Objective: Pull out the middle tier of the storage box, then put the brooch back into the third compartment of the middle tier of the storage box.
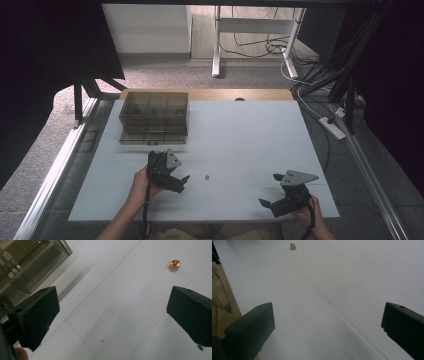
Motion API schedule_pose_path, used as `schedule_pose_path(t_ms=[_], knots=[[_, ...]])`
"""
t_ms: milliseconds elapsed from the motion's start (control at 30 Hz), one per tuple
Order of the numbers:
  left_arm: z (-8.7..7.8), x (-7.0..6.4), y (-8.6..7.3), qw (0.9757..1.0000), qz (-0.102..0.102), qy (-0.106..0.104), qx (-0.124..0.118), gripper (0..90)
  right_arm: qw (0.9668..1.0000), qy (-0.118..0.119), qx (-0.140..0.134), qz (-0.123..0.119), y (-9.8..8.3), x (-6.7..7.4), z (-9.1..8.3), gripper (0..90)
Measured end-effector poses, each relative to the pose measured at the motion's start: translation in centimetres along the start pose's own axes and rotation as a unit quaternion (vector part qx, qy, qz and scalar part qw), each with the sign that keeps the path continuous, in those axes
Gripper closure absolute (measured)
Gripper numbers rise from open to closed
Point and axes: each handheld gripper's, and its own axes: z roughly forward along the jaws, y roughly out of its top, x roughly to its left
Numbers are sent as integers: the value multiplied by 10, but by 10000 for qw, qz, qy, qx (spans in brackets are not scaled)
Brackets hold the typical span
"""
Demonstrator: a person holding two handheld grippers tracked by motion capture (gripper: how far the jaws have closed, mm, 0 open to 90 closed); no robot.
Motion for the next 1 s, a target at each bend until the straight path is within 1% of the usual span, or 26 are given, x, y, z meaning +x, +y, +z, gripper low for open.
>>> schedule_pose_path(t_ms=[500, 667, 767, 900, 1000], knots=[[9, -11, 4, 9999, 63, -146, 34, 1, 10000, 17, 1, 21, 0, -1, 0, 0], [13, -13, 5, 9996, -55, -256, -43, 1, 10000, 13, -7, 30, 0, -1, 0, 0], [16, -14, 5, 9992, -136, -360, -61, 0, 10000, 17, -4, 37, 0, -1, 1, 0], [19, -16, 7, 9992, -166, -365, -93, 0, 10000, 10, -4, 34, 0, -1, 0, 0], [21, -19, 8, 9988, -190, -426, -139, 0, 10000, 10, -11, 39, 0, -1, 0, 0]])
